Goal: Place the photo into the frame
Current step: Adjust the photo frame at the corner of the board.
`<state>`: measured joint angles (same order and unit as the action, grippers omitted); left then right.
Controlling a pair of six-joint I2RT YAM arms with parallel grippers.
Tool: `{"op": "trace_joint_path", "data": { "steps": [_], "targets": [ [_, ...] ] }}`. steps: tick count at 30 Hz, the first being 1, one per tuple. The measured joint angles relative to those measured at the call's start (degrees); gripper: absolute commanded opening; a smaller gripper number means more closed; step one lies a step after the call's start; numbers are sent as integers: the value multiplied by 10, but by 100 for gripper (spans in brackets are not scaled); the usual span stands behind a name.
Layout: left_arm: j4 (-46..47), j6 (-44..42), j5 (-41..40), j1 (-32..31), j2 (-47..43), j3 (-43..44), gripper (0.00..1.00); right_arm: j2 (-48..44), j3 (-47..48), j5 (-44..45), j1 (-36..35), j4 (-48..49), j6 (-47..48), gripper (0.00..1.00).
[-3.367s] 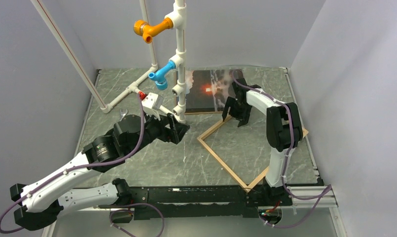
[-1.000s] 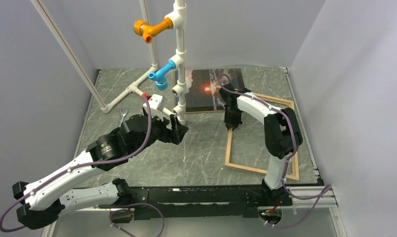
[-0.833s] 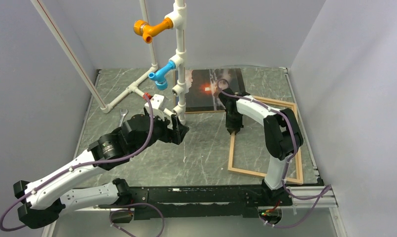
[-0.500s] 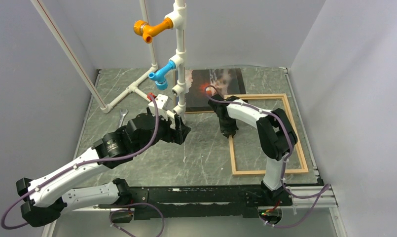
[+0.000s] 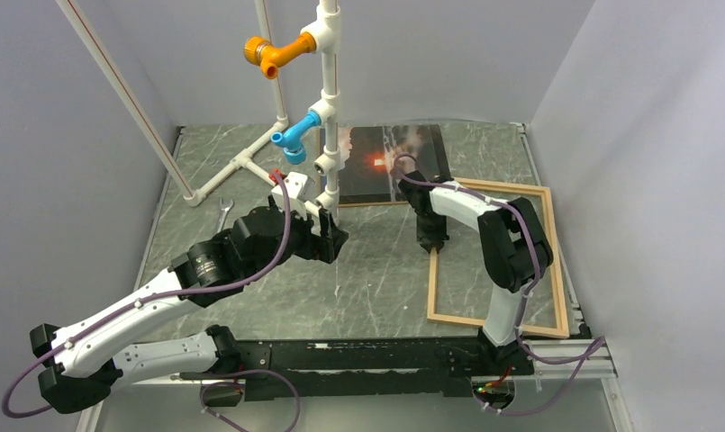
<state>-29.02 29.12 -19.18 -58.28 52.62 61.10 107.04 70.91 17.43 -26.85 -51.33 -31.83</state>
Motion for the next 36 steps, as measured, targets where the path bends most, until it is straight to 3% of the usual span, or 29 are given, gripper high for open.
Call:
{"op": "trace_joint_path", "data": {
  "steps": [13,15,19,22,29,36],
  "targets": [
    [-8,5,-1,10,9,1,90,-32,-54,-3,5,16,14,0],
    [-13,7,0,16,13,1,90,-35,-57,-7,4,19,17,10],
    [-22,21,18,44,19,1,91,-45,-62,-15,3,22,23,45],
    [-19,33,47,81,19,-4,92,-59,-65,-12,2,20,30,61],
    [-14,52,111,155,21,-57,93,-87,-66,-19,1,19,40,84],
    [-3,50,149,195,24,-101,94,-88,-44,-50,1,21,48,91]
  ]
}}
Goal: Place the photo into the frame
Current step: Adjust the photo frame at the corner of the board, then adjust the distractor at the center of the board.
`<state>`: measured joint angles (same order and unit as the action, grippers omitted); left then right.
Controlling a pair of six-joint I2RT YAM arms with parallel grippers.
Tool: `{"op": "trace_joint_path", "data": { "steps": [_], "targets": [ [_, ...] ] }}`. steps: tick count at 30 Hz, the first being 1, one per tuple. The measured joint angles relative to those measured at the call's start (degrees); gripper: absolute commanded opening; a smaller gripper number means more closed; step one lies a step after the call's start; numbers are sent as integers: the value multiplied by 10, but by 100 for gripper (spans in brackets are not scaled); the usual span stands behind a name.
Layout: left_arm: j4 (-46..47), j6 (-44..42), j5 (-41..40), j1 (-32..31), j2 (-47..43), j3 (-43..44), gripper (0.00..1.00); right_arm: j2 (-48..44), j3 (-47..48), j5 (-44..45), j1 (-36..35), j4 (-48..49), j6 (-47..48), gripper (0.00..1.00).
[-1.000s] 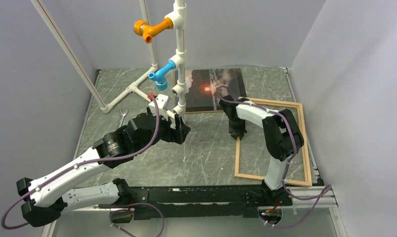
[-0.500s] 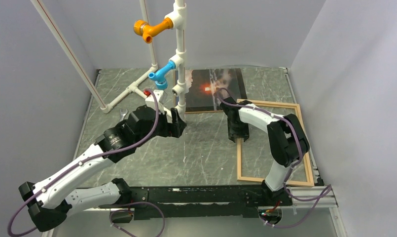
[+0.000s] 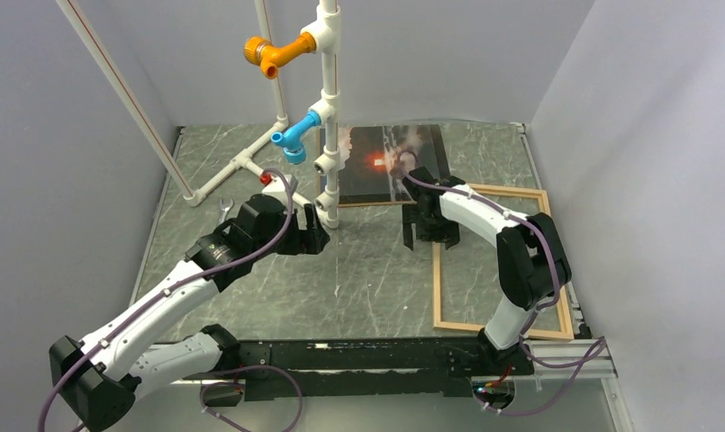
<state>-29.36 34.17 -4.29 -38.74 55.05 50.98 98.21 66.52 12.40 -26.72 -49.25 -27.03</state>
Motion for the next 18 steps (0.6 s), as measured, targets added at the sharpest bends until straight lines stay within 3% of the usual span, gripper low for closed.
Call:
{"op": "trace_joint_path", "data": {
  "steps": [10,18],
  "targets": [
    [62,-35,45,-21,38,-3,91,45,151,-87,0,23,6,93],
    [99,-92,40,-108,45,3,91,208,360,-154,-17,16,5,90]
  ]
}}
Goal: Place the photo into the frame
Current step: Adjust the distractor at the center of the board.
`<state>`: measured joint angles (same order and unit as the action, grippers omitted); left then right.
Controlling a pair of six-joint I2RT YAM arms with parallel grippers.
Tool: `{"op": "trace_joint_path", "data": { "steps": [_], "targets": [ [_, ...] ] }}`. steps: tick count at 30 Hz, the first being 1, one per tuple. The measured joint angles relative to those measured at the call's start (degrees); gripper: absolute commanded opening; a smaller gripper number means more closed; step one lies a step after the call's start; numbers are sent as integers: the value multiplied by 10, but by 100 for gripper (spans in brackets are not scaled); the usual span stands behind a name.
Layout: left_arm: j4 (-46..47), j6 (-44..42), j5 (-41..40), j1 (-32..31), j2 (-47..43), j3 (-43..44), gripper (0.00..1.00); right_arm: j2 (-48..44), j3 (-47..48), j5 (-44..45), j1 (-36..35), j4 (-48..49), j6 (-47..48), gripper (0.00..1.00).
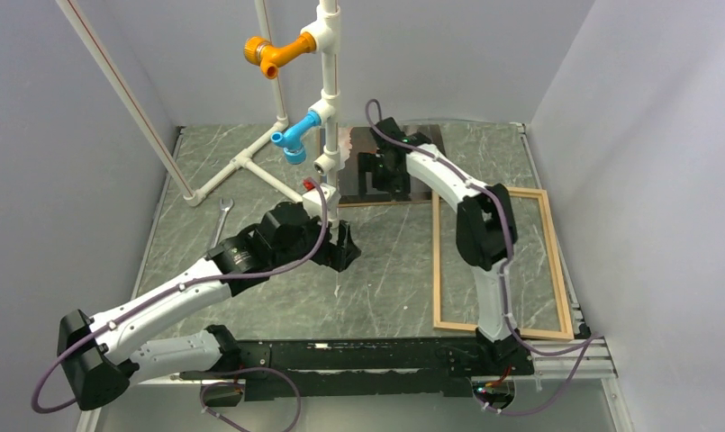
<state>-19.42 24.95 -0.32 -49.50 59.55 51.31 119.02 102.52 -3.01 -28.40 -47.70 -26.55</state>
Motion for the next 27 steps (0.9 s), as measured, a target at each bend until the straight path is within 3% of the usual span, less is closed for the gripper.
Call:
{"op": "trace_joint_path", "data": {
  "steps": [8,19,27],
  "targets": [
    [27,-22,-12,-23,-37,3,92,138,202,2,-57,-61,-16,89],
    [23,-24,-26,-23,-67,11,92,144,207,32,-127,-68,-76,89],
    [11,-23,-31,-23,-79,17,93,183,278,5,-196,-88,-91,90]
  ]
}}
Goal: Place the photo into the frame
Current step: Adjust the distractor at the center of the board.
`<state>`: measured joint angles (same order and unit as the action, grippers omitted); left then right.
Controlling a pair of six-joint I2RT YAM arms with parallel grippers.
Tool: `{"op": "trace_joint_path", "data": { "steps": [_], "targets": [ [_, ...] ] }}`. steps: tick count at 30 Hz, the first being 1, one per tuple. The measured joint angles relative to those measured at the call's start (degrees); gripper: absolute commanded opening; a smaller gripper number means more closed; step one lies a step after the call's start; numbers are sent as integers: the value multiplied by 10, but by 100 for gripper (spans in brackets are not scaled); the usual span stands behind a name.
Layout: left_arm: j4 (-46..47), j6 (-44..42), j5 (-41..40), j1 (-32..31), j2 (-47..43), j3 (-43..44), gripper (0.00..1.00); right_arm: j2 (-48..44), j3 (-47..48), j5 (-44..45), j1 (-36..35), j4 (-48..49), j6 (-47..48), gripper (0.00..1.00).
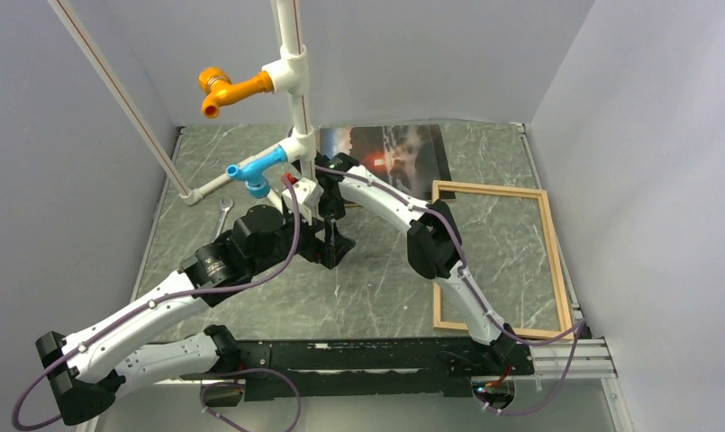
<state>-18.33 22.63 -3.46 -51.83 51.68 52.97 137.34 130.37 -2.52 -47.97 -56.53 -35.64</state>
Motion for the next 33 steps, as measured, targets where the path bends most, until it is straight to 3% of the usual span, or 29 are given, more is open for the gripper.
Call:
{"op": "trace_joint_path", "data": {
  "steps": [5,9,18,23,27,33],
  "targets": [
    [-3,1,0,0,2,7,92,2,-5,-10,-9,-4,-2,91],
    [-8,0,0,-2,28,28,91,-24,-76,-10,6,13,0,92],
    [1,-20,1,-40,136,57,90,-145,-280,-8,127,42,27,93],
    [5,-37,-28,-72,205,85,91,-210,-336,-7,191,59,52,93],
    [-4,-44,-61,-97,288,160,92,-236,-358,-13,231,72,70,93],
    [-67,-41,-121,-95,458,356,94,-241,-373,-34,298,84,92,93]
  ]
}}
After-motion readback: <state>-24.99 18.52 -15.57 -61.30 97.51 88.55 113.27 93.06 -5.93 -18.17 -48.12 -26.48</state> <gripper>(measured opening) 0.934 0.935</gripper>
